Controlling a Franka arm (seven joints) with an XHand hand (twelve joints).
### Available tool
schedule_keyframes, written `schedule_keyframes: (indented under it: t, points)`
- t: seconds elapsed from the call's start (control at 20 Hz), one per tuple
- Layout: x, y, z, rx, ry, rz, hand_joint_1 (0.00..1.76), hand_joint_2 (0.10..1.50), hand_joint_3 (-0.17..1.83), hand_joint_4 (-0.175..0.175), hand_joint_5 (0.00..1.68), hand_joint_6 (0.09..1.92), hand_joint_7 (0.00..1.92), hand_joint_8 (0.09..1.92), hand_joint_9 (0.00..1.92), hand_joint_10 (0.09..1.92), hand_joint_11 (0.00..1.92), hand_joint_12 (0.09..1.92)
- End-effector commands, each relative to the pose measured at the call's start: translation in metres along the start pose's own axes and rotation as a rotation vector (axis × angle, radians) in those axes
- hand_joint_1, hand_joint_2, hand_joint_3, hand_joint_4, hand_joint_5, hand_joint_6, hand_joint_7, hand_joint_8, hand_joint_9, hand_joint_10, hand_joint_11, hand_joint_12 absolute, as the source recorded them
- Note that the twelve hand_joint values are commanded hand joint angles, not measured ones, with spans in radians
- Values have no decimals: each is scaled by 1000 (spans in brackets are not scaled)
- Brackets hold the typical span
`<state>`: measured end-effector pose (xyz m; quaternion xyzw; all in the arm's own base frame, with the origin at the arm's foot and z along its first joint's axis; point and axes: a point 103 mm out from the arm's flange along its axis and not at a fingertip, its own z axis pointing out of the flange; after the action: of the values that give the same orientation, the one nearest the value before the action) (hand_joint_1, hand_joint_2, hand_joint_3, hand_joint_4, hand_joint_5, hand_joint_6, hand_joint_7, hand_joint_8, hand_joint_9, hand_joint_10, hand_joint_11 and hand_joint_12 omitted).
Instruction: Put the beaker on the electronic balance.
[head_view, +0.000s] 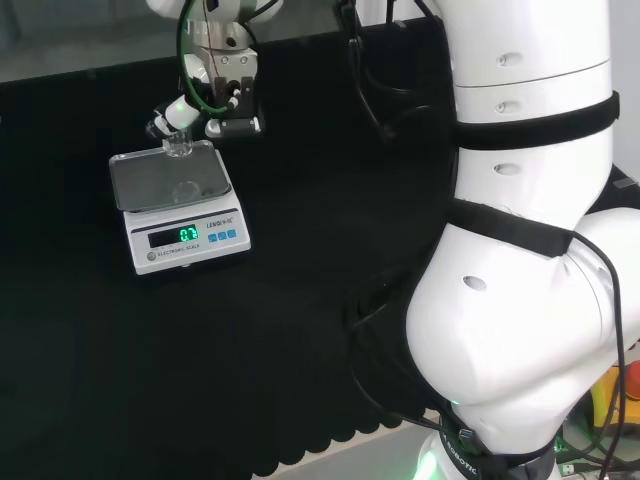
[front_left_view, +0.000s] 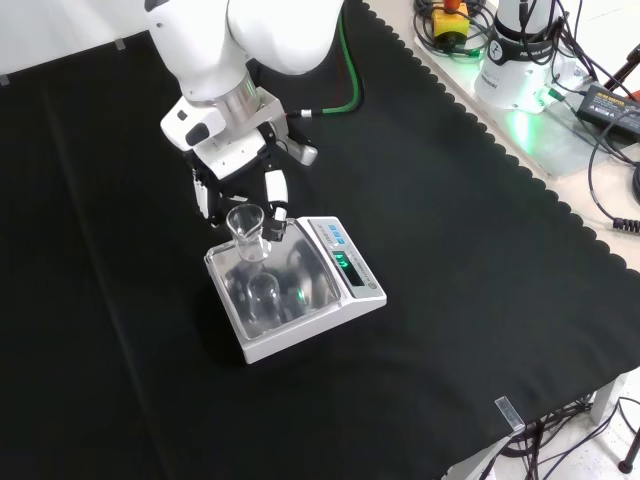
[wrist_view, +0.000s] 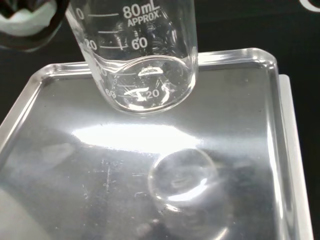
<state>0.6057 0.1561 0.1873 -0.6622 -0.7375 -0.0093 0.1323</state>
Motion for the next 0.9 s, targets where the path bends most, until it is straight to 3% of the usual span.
schedule_keyframes:
  t: [0.05, 0.45, 0.9]
  points:
    - [5, 6, 16, 50, -26, -19, 1182, 540, 982, -175, 1193, 978, 1703, 514, 1802, 441, 1587, 729]
    - [9, 9, 34, 88, -56, -31, 1182, 539, 984, -175, 1192, 981, 1703, 515, 1800, 448, 1585, 732]
    - [9, 10, 38, 88, -63, -33, 1181, 538, 987, -175, 1192, 983, 1703, 516, 1798, 456, 1583, 736]
